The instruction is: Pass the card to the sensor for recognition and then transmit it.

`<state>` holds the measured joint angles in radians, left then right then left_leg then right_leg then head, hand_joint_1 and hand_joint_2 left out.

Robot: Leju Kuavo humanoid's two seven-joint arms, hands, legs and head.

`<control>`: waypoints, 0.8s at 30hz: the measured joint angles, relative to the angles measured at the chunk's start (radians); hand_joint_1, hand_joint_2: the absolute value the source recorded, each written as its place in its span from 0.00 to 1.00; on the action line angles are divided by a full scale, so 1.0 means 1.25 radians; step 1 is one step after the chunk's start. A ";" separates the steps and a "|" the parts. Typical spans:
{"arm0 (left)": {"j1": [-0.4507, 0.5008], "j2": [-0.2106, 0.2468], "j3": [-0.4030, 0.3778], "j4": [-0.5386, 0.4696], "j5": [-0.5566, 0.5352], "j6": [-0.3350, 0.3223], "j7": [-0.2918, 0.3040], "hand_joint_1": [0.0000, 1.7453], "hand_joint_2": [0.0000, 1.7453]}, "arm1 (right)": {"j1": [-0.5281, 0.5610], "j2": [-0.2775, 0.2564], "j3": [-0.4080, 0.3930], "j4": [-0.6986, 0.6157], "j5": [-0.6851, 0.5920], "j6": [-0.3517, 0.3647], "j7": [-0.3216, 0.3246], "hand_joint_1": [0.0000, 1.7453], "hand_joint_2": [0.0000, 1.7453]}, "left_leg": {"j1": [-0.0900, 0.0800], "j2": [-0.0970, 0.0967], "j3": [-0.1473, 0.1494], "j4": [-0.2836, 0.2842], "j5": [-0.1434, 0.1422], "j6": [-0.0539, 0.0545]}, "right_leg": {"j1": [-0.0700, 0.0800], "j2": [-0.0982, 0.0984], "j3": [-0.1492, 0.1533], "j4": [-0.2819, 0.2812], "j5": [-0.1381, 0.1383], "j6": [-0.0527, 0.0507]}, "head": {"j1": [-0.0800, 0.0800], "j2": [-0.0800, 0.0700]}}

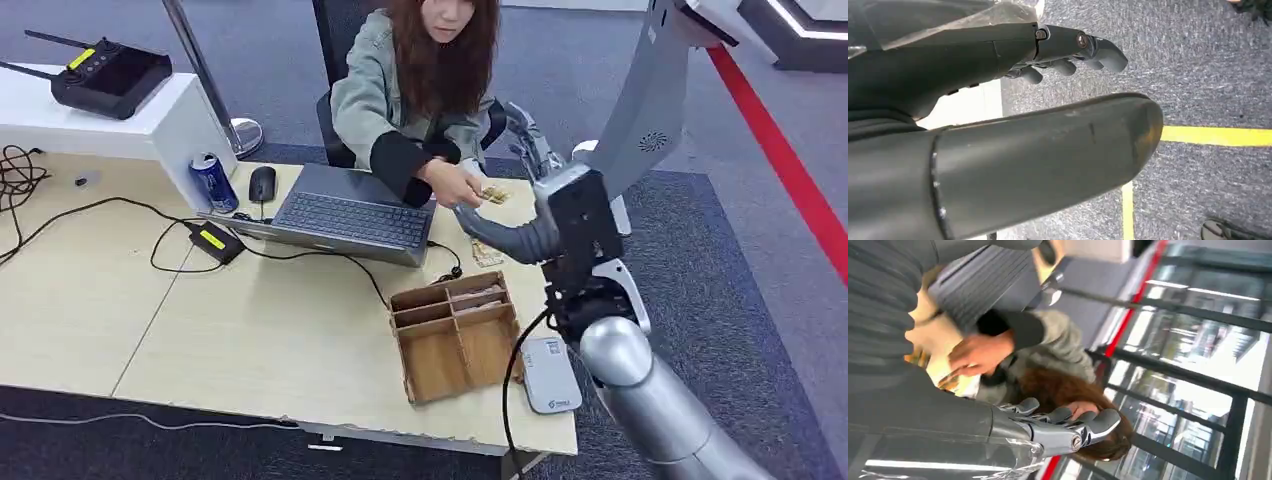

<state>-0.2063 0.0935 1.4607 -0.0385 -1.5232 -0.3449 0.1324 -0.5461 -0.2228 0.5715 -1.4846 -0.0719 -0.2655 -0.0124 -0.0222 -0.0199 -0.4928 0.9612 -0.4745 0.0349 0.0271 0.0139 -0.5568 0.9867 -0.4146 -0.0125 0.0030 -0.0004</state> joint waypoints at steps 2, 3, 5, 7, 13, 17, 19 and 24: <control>0.000 0.000 0.010 0.000 0.000 0.006 0.001 0.00 0.00 | 0.053 -0.007 -0.028 -0.037 -0.051 -0.006 -0.046 0.00 1.00 | 0.000 0.000 0.000 0.000 0.000 0.000 | 0.000 0.000 0.000 0.000 0.000 0.000 | 0.000 0.000; 0.000 -0.001 0.013 0.000 0.000 0.009 0.001 0.00 0.00 | 0.085 -0.011 -0.045 -0.057 -0.076 -0.007 -0.069 0.00 1.00 | 0.000 0.000 0.000 0.000 0.000 0.000 | 0.000 0.000 0.000 -0.001 0.000 0.000 | 0.000 0.000; 0.000 -0.002 0.021 0.000 0.000 0.014 0.002 0.00 0.00 | 0.138 -0.015 -0.075 -0.086 -0.115 -0.004 -0.103 0.00 1.00 | 0.000 0.000 0.000 0.000 0.000 0.000 | 0.000 0.000 0.000 -0.001 0.000 0.000 | 0.000 0.000; 0.000 -0.004 0.031 0.000 0.002 0.019 0.003 0.00 0.00 | 0.188 -0.018 -0.102 -0.107 -0.147 0.001 -0.131 0.00 1.00 | 0.000 0.000 0.000 0.000 -0.001 0.000 | 0.000 0.000 0.000 -0.001 0.000 0.000 | 0.000 0.000; 0.000 -0.009 0.049 0.000 0.017 0.032 0.012 0.00 0.00 | 0.308 -0.018 -0.166 -0.111 -0.268 0.066 -0.217 0.00 1.00 | 0.000 0.000 -0.001 0.000 -0.001 0.000 | 0.000 0.000 0.000 -0.001 0.000 0.000 | 0.000 0.000; -0.001 -0.013 0.052 0.001 0.042 0.037 0.016 0.00 0.00 | 0.342 -0.010 -0.184 -0.066 -0.347 0.127 -0.268 0.00 1.00 | 0.000 0.000 -0.001 0.000 -0.001 0.000 | 0.000 0.000 0.000 -0.001 0.000 0.000 | 0.000 0.000; -0.002 -0.014 0.056 0.002 0.050 0.040 0.017 0.00 0.00 | 0.360 -0.002 -0.189 -0.024 -0.376 0.147 -0.297 0.00 1.00 | 0.001 0.000 -0.001 0.000 -0.001 0.000 | 0.000 0.000 0.000 -0.001 0.000 0.000 | 0.000 0.000; -0.003 -0.018 0.064 0.004 0.076 0.048 0.023 0.00 0.00 | 0.387 0.013 -0.190 0.059 -0.421 0.180 -0.340 0.00 1.00 | 0.001 0.000 -0.001 0.000 -0.001 0.000 | 0.000 0.000 0.000 -0.001 0.000 0.000 | 0.000 0.000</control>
<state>-0.2106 0.0713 1.5408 -0.0332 -1.4286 -0.2850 0.1610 -0.0623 -0.2060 0.3338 -1.4114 -0.5982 -0.0408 -0.4372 -0.0215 -0.0195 -0.4947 0.9610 -0.4752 0.0352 0.0277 0.0140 -0.5572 0.9856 -0.4149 -0.0122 0.0030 -0.0004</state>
